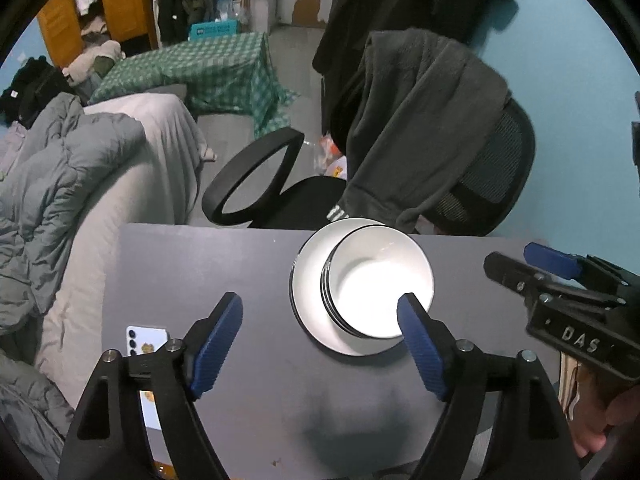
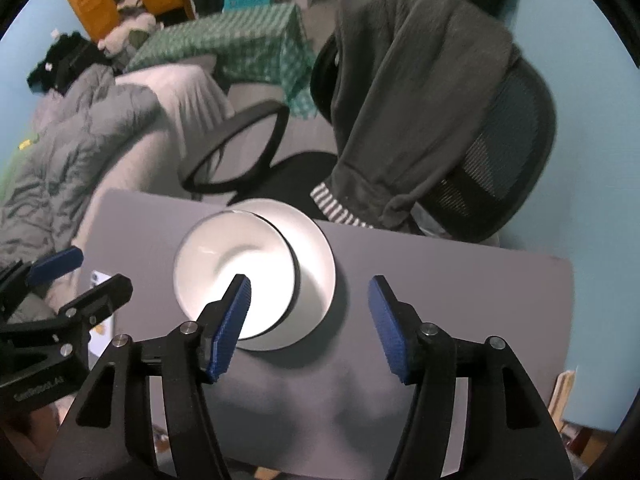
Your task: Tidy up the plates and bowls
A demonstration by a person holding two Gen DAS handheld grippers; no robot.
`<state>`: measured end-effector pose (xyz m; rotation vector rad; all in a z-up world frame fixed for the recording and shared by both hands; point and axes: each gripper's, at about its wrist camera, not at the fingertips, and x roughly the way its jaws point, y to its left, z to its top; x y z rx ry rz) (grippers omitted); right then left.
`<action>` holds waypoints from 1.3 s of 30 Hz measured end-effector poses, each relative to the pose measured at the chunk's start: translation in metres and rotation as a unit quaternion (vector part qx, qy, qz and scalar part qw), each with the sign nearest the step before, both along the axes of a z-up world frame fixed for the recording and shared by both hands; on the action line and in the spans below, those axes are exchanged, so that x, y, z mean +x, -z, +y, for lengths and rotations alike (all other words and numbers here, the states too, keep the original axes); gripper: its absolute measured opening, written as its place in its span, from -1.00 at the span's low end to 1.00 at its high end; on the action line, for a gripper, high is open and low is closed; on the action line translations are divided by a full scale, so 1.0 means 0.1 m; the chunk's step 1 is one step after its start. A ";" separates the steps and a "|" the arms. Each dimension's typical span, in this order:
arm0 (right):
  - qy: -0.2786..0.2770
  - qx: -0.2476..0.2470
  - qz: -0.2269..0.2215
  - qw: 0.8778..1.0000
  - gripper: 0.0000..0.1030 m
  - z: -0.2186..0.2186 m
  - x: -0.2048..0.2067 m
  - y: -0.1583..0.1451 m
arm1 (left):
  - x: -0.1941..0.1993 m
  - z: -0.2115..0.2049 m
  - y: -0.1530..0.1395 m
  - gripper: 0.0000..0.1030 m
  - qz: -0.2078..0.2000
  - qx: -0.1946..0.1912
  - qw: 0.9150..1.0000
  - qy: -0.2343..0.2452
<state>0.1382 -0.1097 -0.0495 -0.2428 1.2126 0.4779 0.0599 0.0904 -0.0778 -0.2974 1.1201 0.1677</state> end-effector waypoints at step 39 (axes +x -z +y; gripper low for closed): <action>0.039 0.046 -0.081 0.995 0.17 -0.27 -0.57 -1.03 | -0.58 -0.25 -0.93 0.70 -0.066 0.003 0.998 0.006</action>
